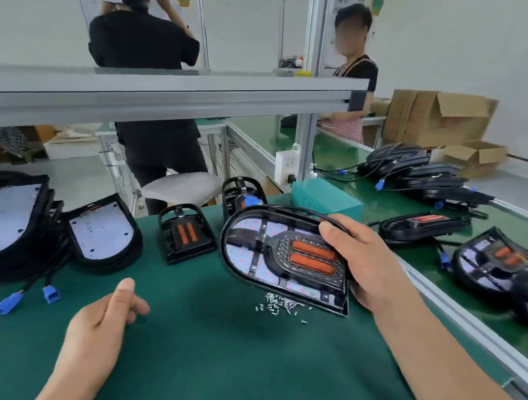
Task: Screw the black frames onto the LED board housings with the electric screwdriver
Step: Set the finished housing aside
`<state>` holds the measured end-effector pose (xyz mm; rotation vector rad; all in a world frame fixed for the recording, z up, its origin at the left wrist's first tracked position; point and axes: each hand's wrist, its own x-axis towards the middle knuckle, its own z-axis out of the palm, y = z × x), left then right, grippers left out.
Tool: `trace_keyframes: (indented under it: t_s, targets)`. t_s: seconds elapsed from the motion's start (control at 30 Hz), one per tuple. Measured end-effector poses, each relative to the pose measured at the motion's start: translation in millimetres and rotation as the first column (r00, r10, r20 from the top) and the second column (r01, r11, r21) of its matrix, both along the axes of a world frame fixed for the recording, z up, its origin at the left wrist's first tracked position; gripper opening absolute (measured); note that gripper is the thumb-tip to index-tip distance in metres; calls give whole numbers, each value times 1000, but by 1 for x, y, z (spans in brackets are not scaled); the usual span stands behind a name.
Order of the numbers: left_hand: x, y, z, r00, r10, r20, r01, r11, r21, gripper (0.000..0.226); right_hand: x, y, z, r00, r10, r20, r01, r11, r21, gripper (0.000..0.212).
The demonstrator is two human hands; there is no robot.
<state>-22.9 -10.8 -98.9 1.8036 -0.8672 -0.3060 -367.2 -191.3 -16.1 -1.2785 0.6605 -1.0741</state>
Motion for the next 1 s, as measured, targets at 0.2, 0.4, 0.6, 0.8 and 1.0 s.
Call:
trace_keyframes:
  t_s: [0.2,0.4,0.6,0.8,1.0]
  targets:
    - [14,-3,-10,997,74,18,-74,997,16,74,-60,-10,23,947,-292,133,301,952,-55,22]
    - [95,-15,-85,989,104,101,-120,980,161,63,-122,-29,28,763,-629,148,639,769,-24,27]
    - [148,-29,-137,999,45,-1,-43,960,276,69,-184,-51,17,514,-827,227,821,551,147,17]
    - [28,-14,-12,988,-20,-156,43,989,142,77,-211,-56,4,362,-923,131,899,383,214,32]
    - [-54,17,73,908,-306,-286,318,948,-6,33,-202,-65,7,317,-939,134,908,341,242,15]
